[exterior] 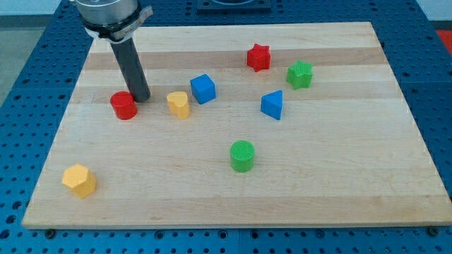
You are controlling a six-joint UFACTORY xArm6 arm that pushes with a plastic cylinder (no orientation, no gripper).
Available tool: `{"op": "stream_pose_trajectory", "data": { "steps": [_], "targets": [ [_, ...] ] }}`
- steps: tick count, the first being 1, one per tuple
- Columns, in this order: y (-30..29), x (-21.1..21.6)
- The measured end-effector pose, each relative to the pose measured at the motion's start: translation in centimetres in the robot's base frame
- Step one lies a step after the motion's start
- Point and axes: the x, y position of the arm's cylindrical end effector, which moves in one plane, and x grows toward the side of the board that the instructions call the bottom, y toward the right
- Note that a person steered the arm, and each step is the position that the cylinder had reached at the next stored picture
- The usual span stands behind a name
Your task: Move the red circle slightly left
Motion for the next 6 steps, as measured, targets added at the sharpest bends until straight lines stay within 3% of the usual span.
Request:
{"op": "stream_pose_trajectory", "data": {
  "steps": [4, 6],
  "targets": [
    [-4.5, -0.2],
    [-5.2, 2.7]
  ]
}}
